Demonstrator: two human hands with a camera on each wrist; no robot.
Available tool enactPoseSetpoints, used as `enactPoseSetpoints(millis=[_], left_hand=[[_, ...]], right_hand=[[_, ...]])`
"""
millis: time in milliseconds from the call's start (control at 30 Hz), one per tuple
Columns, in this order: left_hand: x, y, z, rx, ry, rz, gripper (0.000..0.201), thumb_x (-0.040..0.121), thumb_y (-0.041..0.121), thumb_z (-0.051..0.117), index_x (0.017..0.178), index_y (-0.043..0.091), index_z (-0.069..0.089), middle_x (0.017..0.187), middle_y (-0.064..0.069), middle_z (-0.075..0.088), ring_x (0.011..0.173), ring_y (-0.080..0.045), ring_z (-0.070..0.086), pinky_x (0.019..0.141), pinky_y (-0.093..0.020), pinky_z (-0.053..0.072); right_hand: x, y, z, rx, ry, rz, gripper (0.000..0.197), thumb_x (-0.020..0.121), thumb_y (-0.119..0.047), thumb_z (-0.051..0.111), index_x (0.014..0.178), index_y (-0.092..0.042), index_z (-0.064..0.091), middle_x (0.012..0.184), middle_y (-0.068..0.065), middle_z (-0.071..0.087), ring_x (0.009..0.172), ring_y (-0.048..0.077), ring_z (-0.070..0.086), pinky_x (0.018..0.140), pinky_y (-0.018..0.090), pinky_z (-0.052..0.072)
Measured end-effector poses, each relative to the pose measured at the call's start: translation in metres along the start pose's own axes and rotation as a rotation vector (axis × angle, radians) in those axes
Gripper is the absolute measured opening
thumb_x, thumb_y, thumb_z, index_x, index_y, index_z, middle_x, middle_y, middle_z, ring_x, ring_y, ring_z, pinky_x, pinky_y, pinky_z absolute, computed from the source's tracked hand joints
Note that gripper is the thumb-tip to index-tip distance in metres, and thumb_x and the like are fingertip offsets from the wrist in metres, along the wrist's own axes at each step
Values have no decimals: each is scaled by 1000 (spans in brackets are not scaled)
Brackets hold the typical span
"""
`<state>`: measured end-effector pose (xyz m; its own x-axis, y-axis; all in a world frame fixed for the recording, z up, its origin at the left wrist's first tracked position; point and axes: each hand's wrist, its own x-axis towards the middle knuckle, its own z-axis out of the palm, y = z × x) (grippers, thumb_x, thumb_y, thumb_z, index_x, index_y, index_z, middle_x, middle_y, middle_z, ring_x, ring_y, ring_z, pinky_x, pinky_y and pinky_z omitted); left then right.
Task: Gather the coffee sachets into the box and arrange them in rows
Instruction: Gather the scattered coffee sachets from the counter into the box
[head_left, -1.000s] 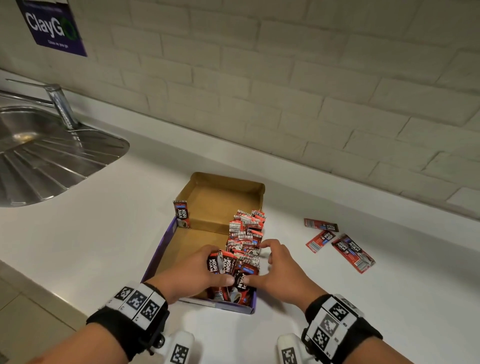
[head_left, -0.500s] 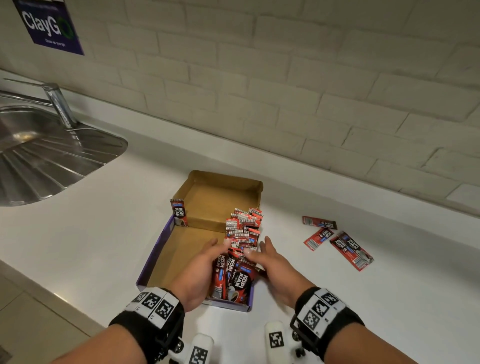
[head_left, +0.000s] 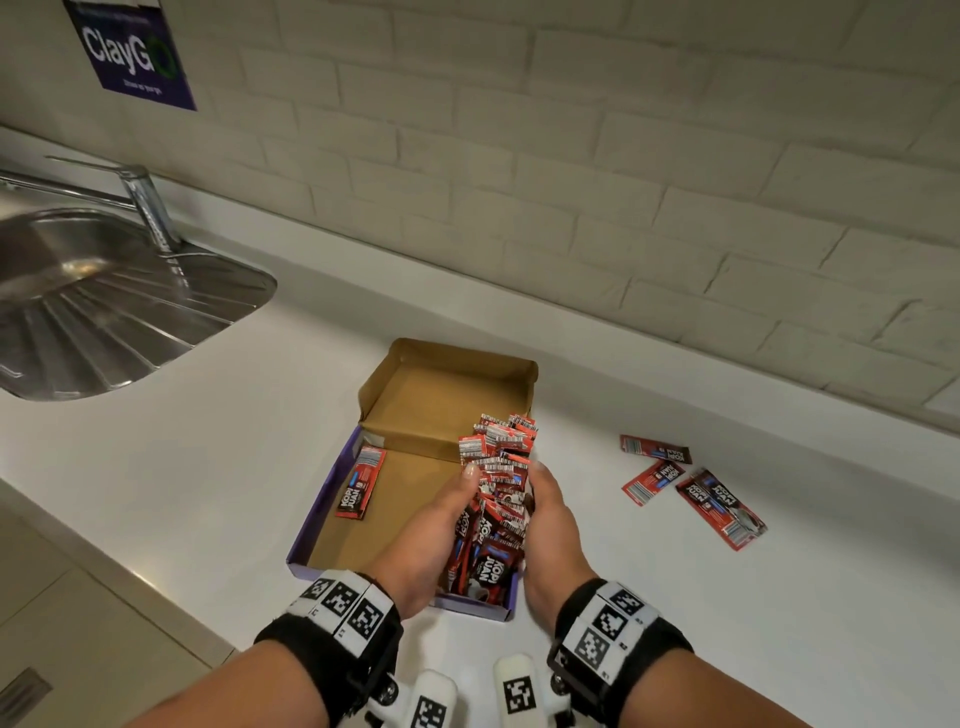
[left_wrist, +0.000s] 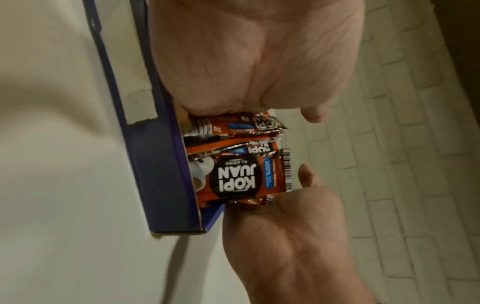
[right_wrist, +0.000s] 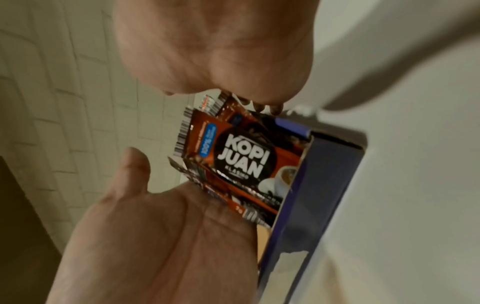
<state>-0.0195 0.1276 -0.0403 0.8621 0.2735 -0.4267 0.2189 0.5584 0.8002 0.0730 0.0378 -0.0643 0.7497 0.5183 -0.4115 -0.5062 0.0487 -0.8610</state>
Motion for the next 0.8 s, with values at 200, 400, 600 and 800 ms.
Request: enactPoseSetpoints(millis=[200, 400, 600, 800], left_hand=[[6, 10, 1, -128, 1, -39, 63, 98, 64, 42, 132, 15, 61, 125, -20, 68, 115, -41, 65, 97, -55, 53], [16, 23, 15, -156, 82, -56, 64, 97, 64, 43, 130, 13, 65, 122, -18, 70, 113, -36, 68, 106, -53, 46], [14, 27, 24, -56, 10, -74, 51, 104, 52, 37, 126, 17, 66, 112, -12, 75, 98, -24, 74, 72, -30, 60], [10, 31, 19, -33, 10, -116, 57, 101, 59, 38, 126, 16, 66, 114, -16, 74, 103, -32, 73, 80, -41, 58]], right_hand=[[-1, -7, -8, 75, -44, -10, 36, 103, -48, 47, 125, -26, 66, 104, -6, 78, 92, 12, 75, 79, 37, 54], [-1, -5, 16, 122, -48, -37, 58, 81, -55, 64, 131, -25, 65, 125, 15, 71, 118, 37, 67, 110, 62, 45], [-2, -7, 24, 22, -58, -87, 38, 95, -46, 51, 132, -44, 61, 126, 2, 72, 120, 27, 67, 111, 56, 45], [-2, -12, 10, 80, -54, -40, 36, 102, -43, 51, 133, -28, 61, 126, 11, 71, 113, 27, 71, 104, 52, 52]])
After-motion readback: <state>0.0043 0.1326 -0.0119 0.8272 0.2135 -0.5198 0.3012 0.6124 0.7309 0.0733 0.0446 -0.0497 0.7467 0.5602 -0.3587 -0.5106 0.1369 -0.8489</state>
